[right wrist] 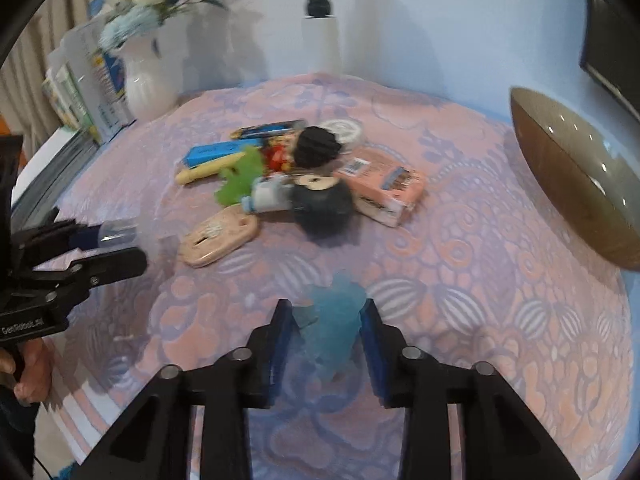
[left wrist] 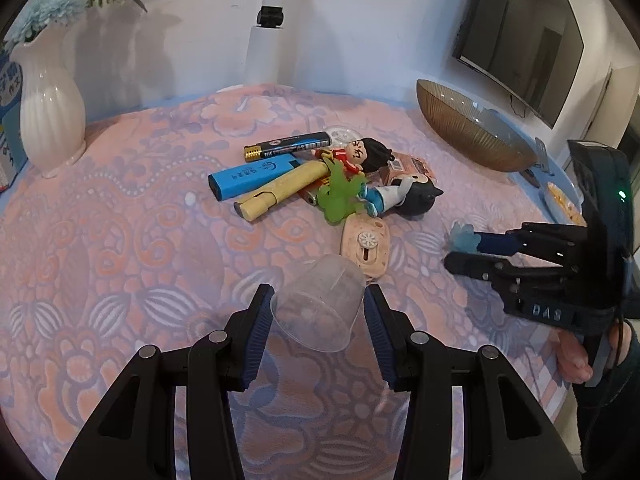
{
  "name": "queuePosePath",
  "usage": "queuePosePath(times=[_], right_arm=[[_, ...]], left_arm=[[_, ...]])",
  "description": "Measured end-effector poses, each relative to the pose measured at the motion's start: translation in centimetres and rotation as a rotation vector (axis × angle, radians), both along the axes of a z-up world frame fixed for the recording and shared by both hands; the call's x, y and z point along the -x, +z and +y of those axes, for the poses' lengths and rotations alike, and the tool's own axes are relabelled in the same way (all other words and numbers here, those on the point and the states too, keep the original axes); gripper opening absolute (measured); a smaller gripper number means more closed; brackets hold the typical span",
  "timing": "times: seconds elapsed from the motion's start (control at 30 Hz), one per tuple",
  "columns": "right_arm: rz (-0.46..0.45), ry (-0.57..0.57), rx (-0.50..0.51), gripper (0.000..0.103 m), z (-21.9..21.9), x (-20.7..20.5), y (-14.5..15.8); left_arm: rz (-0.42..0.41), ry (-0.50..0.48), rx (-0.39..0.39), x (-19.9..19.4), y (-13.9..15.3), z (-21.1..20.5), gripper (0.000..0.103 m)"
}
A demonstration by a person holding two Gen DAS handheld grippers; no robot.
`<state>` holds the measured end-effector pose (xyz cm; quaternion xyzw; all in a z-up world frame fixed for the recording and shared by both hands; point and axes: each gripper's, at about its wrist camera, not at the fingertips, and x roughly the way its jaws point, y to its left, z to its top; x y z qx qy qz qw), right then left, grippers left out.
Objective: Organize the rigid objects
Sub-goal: 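Carry the cup and teal figure to the brown bowl and release them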
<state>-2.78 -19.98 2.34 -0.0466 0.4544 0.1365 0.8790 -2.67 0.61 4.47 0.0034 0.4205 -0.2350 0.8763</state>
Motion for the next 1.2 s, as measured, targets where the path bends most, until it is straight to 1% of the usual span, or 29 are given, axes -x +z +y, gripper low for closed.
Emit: queuePosePath(times=[0.07, 0.17, 0.23, 0.3, 0.37, 0.43, 0.47, 0.53, 0.57, 0.6, 0.67, 0.73, 0.8, 0.9, 0.93, 1.0, 1.07, 1.13, 1.2], right_arm=[[-0.029, 0.002, 0.023, 0.033, 0.3, 0.7, 0.3], [-0.062, -0.015, -0.016, 0.033, -0.8, 1.8, 1.7], [-0.094, -0.05, -0.02, 0.033, -2.4, 2.5, 3.1], [-0.14, -0.095, -0.027, 0.033, -4.7, 2.9, 5.2], [-0.196, -0.151, -0.044, 0.033, -7.8, 3.2, 8.0], [-0.246, -0.23, -0.06, 0.033, -11.7, 3.2, 11.1], [-0.261, -0.256, -0.069, 0.033, -13.0, 3.1, 12.1], [-0.298, -0.322, -0.103, 0.033, -16.9, 2.5, 15.0], [-0.311, -0.35, -0.106, 0.033, -18.0, 2.2, 16.0], [-0.326, -0.4, -0.1, 0.033, -19.7, 1.8, 17.3], [-0.331, -0.464, -0.104, 0.033, -21.8, 1.1, 18.6], [-0.304, -0.513, -0.143, 0.033, -24.2, 0.0, 18.8], [-0.267, -0.546, -0.15, 0.033, -25.5, -0.9, 18.2], [-0.172, -0.589, -0.163, 0.033, -27.3, -2.9, 15.2], [-0.145, -0.593, -0.17, 0.033, -27.7, -3.2, 14.3], [-0.093, -0.599, -0.186, 0.033, -28.4, -4.0, 12.5], [-0.053, -0.609, -0.18, 0.033, -28.7, -4.5, 10.9], [-0.022, -0.612, -0.188, 0.033, -29.1, -5.1, 9.7], [-0.01, -0.618, -0.187, 0.033, -29.4, -5.5, 9.2]], left_arm=[[-0.015, 0.007, -0.001, 0.2, 0.3, -0.1, 0.043], [-0.009, 0.004, 0.024, 0.6, 1.0, -0.4, 0.043], [-0.03, -0.014, 0.025, 0.8, 2.4, -1.5, 0.043], [-0.075, -0.052, 0.038, 0.8, 4.6, -3.0, 0.043], [-0.122, -0.089, 0.047, 0.3, 7.3, -5.2, 0.043], [-0.159, -0.12, 0.069, -0.8, 10.0, -7.6, 0.043], [-0.175, -0.132, 0.087, -1.6, 11.5, -9.0, 0.043], [-0.192, -0.154, 0.137, -3.3, 14.4, -11.7, 0.043], [-0.201, -0.167, 0.166, -4.0, 15.7, -13.1, 0.043], [-0.214, -0.175, 0.19, -4.8, 17.0, -14.7, 0.043], [-0.229, -0.185, 0.2, -6.1, 18.4, -17.4, 0.043], [-0.205, -0.201, 0.207, -7.3, 18.3, -20.1, 0.043], [-0.165, -0.209, 0.202, -8.6, 17.0, -22.7, 0.043], [-0.117, -0.214, 0.169, -9.8, 14.5, -25.6, 0.043], [-0.088, -0.214, 0.158, -10.4, 13.2, -26.5, 0.043], [-0.046, -0.216, 0.142, -10.9, 11.4, -27.5, 0.043], [-0.022, -0.213, 0.107, -11.2, 9.8, -28.5, 0.043], [-0.008, -0.217, 0.094, -11.5, 8.7, -29.1, 0.043], [-0.005, -0.217, 0.083, -11.8, 8.3, -29.5, 0.044]])
